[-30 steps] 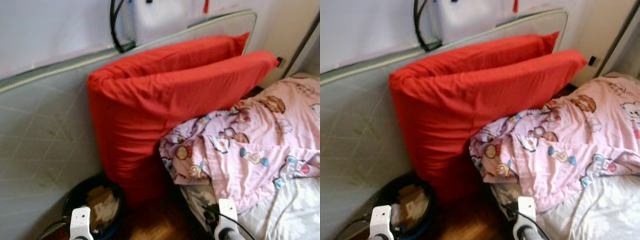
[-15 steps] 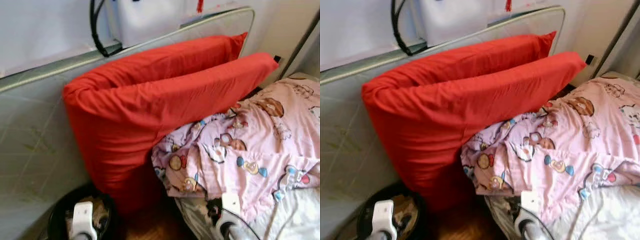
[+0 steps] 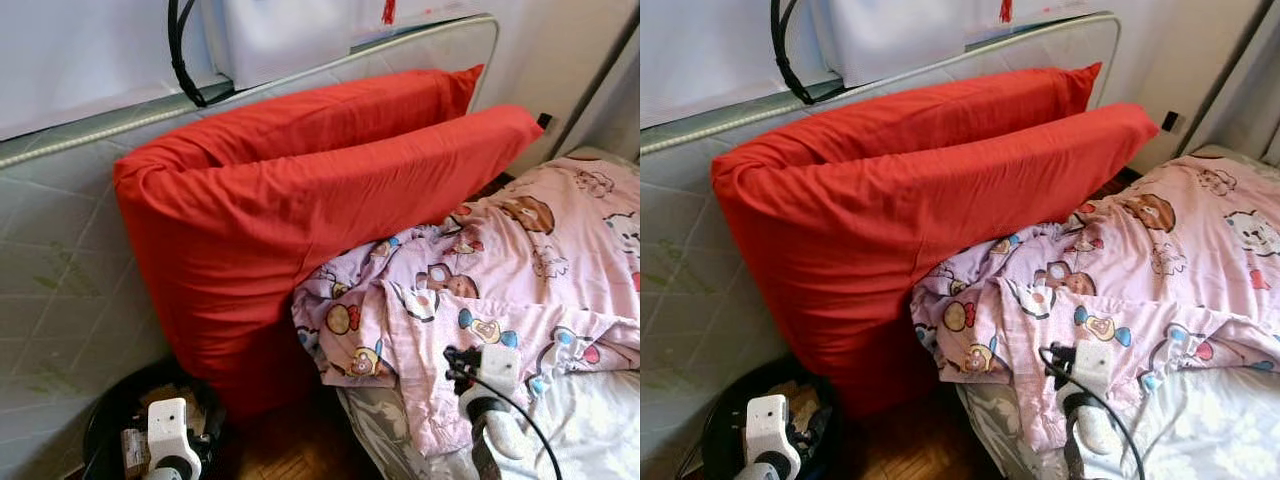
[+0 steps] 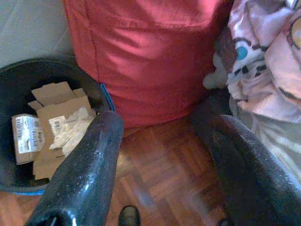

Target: Clean up the room

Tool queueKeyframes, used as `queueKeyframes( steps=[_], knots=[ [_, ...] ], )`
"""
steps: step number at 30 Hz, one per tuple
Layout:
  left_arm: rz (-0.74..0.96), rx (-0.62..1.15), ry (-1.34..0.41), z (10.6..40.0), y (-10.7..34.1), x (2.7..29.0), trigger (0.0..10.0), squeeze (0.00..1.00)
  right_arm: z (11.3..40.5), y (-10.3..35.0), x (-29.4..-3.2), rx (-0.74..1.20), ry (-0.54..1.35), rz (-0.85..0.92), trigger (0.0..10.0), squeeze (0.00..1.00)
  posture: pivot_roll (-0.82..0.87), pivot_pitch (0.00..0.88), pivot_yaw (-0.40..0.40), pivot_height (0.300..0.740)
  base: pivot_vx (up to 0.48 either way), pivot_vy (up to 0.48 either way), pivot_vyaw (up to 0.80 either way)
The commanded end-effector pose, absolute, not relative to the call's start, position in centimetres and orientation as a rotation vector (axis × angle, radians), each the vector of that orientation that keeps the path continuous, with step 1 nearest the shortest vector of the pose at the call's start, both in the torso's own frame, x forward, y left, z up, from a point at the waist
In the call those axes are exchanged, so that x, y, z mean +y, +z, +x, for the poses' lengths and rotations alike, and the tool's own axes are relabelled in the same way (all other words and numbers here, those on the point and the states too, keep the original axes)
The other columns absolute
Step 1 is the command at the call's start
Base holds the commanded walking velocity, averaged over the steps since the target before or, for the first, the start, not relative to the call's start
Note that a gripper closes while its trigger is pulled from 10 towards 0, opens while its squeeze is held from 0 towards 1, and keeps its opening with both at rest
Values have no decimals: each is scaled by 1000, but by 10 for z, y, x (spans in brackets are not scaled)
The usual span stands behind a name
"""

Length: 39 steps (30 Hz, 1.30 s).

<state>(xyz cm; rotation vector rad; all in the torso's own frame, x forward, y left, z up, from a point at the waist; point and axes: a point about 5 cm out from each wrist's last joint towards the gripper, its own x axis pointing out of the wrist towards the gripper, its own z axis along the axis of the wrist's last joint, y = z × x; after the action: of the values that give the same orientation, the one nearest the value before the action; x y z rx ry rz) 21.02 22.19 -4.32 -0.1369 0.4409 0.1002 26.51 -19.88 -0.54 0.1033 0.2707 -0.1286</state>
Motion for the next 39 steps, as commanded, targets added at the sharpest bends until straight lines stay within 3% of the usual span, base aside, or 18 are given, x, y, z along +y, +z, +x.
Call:
queueKeyframes(
  steps=[1,8,18,22,28,39],
  knots=[
    [-93,145,42,252,10,208,10000,0,262,-8,-200,287,-142,89,10000,0,-2,103,-38,740,0,0,0],
    [-96,68,36,262,24,205,10000,0,266,-2,-195,258,-107,74,10000,0,3,104,-53,700,0,0,0],
    [-89,73,42,259,33,208,10000,0,274,10,-182,171,-33,105,10000,0,-8,86,-49,700,0,0,0],
    [-90,61,38,261,39,206,10000,0,274,5,-178,227,-25,106,10000,0,-2,73,-41,700,0,0,0],
    [-85,61,37,263,43,210,10000,0,270,2,-167,235,19,137,10000,0,3,80,-32,665,0,0,0],
    [-87,73,34,264,46,208,10000,0,270,0,-168,251,10,148,10000,0,6,102,-29,665,0,0,0]
  ],
)
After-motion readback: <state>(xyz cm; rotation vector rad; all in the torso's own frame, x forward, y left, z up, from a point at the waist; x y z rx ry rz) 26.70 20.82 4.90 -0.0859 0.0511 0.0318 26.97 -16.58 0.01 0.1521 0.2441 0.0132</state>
